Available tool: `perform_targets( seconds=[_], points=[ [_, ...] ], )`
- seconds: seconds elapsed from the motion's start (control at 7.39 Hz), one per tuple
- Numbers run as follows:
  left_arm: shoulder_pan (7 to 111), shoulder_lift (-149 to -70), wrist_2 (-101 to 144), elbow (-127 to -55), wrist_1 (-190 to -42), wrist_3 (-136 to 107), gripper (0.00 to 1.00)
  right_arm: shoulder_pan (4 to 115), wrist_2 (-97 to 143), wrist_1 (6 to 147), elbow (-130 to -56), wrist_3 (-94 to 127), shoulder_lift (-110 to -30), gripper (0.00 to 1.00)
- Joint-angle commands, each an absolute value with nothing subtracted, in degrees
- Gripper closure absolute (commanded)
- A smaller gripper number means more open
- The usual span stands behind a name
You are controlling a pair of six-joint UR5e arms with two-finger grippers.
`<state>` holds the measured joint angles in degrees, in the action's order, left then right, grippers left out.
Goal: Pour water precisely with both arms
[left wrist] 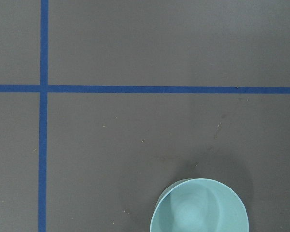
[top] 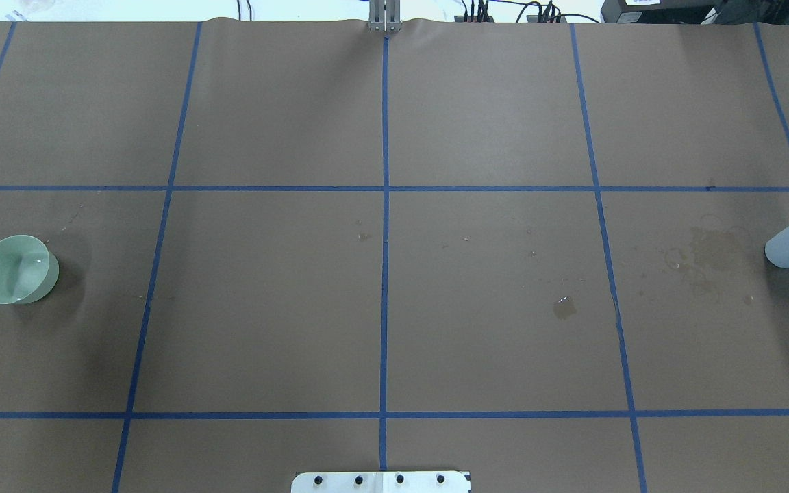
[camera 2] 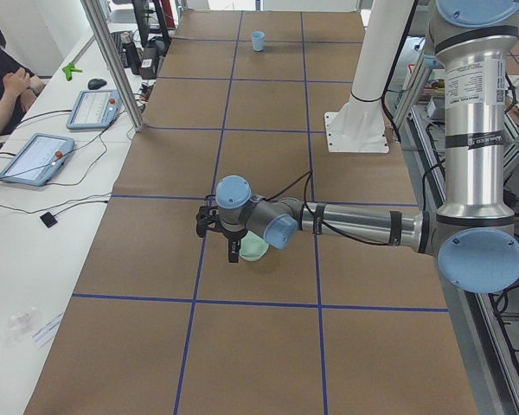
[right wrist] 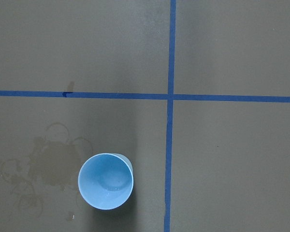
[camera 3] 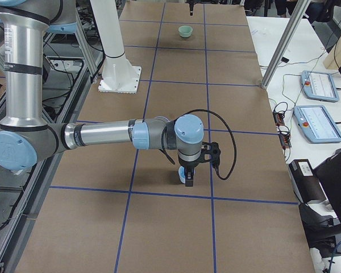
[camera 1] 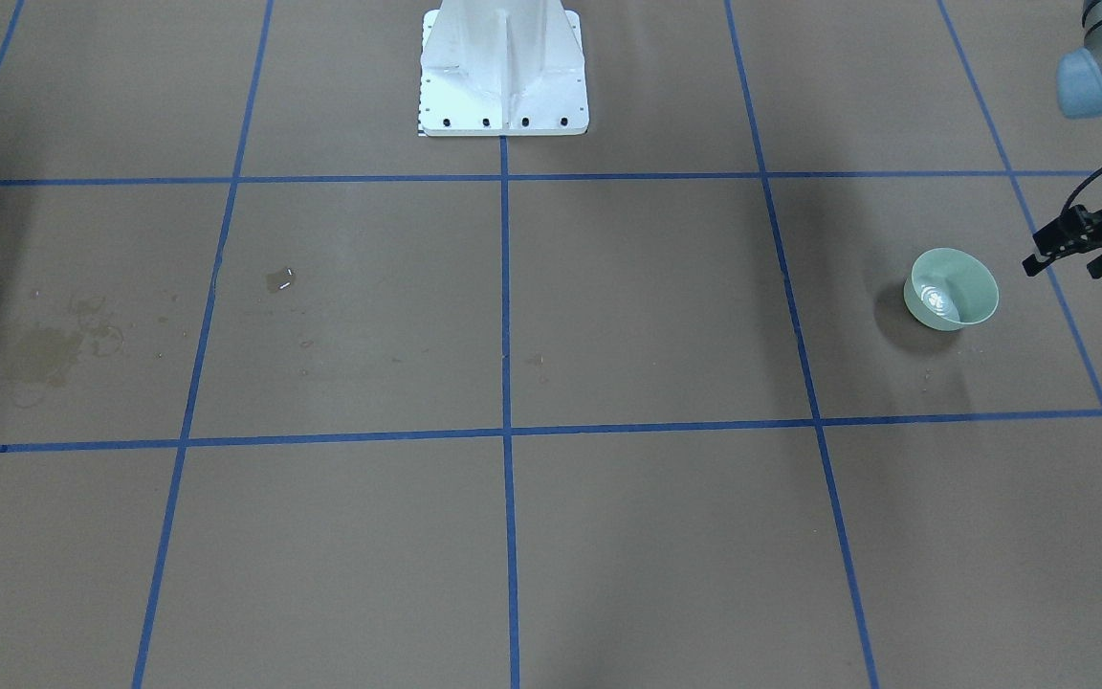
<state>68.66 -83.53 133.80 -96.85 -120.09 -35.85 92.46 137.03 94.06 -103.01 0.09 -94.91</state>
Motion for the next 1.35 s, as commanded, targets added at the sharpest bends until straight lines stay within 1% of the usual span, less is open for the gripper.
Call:
perform_targets(
  seconds=[0.0,0.14,0.27,0.41,0.54,0.68,0.81,1.22],
  points=[
    [60.8,-82.5,129.0,-90.8,-133.9,-45.6,0.01,92.5,136.9,94.0,-103.0,0.1,-94.8,0.00],
    [60.4,-82.7,128.9,-88.4,-135.5,-45.4,0.01,92.5,136.8,94.0,-103.0,0.1,-94.8,0.00],
    [60.2,-82.9,128.9,-87.8,-135.5,-45.4,0.01,92.5,136.8,94.0,-103.0,0.0,-94.8,0.00],
    [59.0,-82.9,128.9,-87.4,-135.4,-45.5,0.06,92.5,136.8,94.0,-103.0,0.0,-94.8,0.00],
    [58.8,-83.0,128.9,-86.6,-135.5,-45.6,0.44,92.5,136.8,94.0,-103.0,-0.1,-94.8,0.00],
    [58.5,-83.0,128.8,-86.2,-135.5,-45.5,0.93,92.5,136.7,94.0,-103.0,-0.3,-94.7,0.00],
    [58.3,-83.1,128.9,-85.7,-135.4,-45.4,1.00,92.5,136.7,93.9,-103.2,-0.3,-94.7,0.00],
    [58.4,-84.2,134.0,-85.9,-134.5,-46.1,1.00,92.5,136.7,93.9,-103.4,-0.4,-94.7,0.00]
  ],
)
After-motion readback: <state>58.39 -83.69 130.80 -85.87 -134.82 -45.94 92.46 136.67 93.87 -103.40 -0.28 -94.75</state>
